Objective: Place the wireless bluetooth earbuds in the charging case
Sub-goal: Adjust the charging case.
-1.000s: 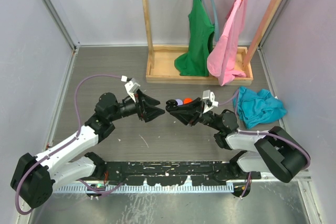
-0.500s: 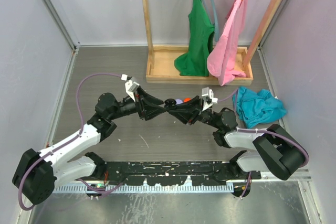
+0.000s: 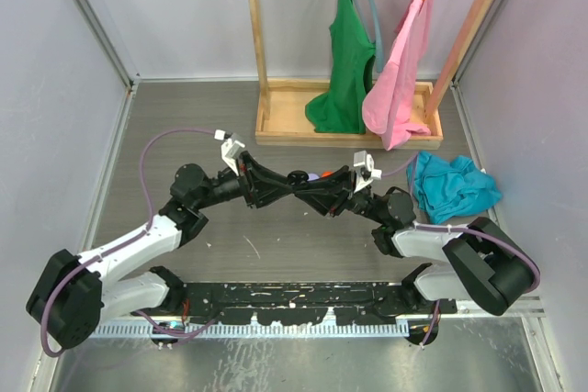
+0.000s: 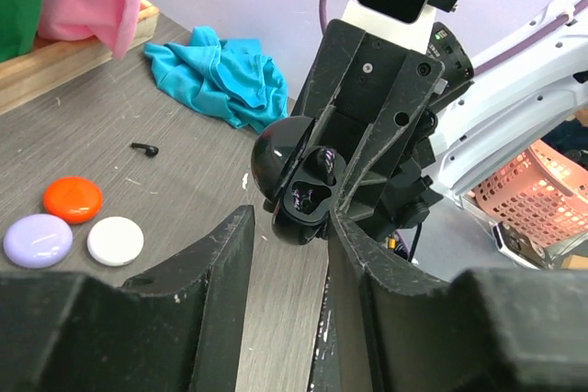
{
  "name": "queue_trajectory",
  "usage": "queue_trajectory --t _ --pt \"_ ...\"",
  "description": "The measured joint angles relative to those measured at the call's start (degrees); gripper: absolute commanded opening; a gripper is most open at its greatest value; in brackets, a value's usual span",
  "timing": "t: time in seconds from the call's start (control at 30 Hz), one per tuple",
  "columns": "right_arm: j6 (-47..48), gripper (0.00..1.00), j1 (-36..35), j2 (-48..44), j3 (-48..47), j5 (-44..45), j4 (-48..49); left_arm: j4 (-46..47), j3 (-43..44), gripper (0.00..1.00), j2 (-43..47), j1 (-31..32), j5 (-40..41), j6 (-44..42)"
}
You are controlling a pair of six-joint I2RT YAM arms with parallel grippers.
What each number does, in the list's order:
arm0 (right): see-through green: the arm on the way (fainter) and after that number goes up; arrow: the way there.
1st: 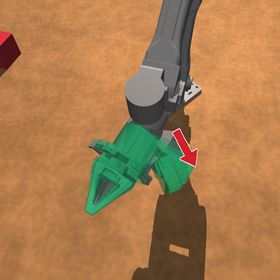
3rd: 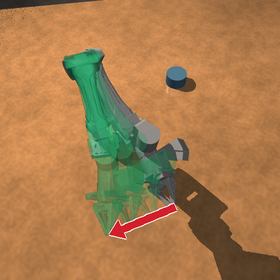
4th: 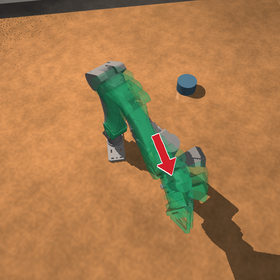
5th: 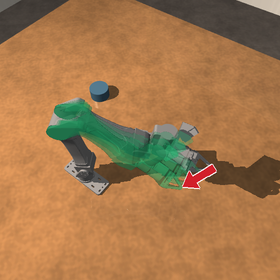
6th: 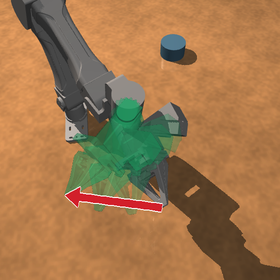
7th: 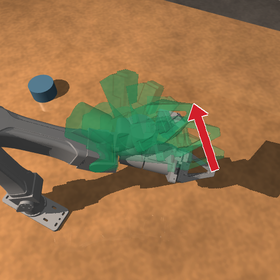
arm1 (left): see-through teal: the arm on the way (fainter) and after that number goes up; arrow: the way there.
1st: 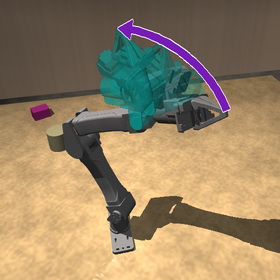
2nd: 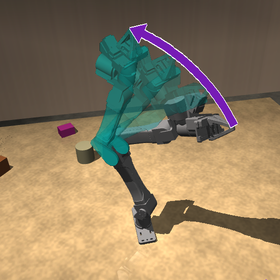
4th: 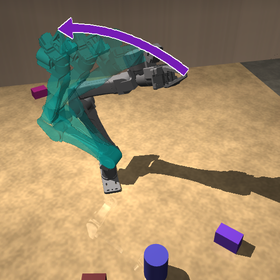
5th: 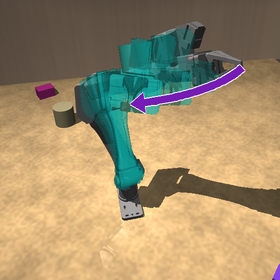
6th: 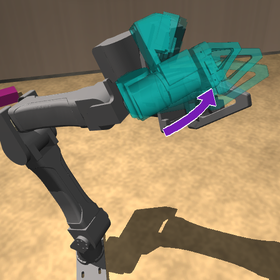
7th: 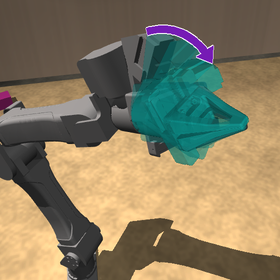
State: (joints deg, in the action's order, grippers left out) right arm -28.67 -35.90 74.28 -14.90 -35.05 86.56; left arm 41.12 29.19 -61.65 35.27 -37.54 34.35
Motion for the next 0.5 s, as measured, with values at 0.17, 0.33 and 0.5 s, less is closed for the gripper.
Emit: queue_trajectory --t 0.17,0.33,0.5 --pt "-0.2 0.02 -0.1 0.0 -0.3 0.0 0.0 3.0 0.0 0.37 -1.4 0.7 -0.7 1.0" --pt "-0.5 0.03 -0.5 0.0 -0.8 0.0 0.0 5.0 0.0 0.38 -1.9 1.5 -0.9 1.2" --pt "-0.6 0.06 -0.7 0.0 -1.3 0.0 0.2 6.2 0.0 0.31 -1.9 1.6 -0.9 1.4"
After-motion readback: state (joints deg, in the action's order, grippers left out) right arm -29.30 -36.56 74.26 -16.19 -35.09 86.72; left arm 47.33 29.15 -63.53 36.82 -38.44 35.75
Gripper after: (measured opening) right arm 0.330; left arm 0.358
